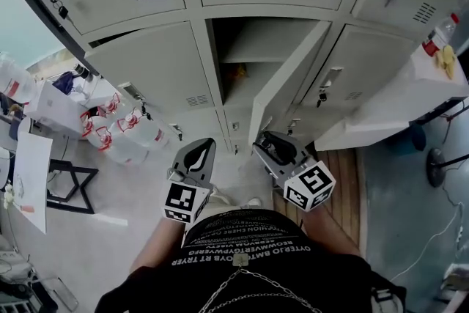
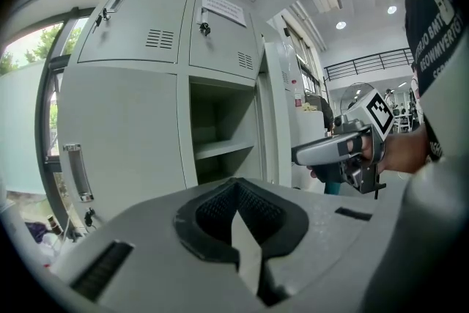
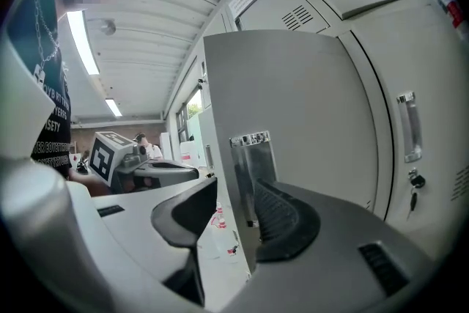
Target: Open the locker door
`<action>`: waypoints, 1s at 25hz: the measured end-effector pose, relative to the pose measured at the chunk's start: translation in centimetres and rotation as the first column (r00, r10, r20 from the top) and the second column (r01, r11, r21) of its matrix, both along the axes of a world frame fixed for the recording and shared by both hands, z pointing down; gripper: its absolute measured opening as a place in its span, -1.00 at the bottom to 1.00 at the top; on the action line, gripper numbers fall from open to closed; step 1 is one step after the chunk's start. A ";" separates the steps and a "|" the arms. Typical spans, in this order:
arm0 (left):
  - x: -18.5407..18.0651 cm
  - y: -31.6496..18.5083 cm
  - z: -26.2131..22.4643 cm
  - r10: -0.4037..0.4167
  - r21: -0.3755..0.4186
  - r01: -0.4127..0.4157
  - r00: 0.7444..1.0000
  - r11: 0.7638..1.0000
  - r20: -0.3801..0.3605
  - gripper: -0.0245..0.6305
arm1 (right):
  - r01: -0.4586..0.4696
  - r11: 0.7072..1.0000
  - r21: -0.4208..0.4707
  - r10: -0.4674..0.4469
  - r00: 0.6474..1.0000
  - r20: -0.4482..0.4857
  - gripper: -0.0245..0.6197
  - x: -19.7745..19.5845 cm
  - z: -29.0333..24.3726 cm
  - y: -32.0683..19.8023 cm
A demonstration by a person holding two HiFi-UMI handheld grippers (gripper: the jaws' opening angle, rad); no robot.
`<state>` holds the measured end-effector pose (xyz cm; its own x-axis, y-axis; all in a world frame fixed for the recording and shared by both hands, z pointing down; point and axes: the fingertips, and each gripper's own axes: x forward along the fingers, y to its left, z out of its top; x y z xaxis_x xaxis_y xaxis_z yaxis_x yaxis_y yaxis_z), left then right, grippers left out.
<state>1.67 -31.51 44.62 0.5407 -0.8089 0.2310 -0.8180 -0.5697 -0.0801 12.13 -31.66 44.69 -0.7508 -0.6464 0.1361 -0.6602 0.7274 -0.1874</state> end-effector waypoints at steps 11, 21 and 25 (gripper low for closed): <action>-3.8 2.0 -0.2 0.044 -0.007 -0.044 0.999 0.999 0.006 -0.94 | -0.175 0.984 -0.032 0.171 0.980 -0.104 -0.52 -0.6 0.6 -1.2; -9.4 5.8 0.7 0.084 -0.019 -0.084 0.996 0.996 -0.012 -0.94 | -0.278 0.961 0.010 0.276 0.951 -0.138 -0.50 0.7 0.7 0.2; -8.3 7.3 0.5 0.128 -0.009 -0.128 0.992 0.992 -0.009 -0.94 | -0.321 0.947 0.015 0.319 0.934 -0.157 -0.49 2.9 0.7 1.4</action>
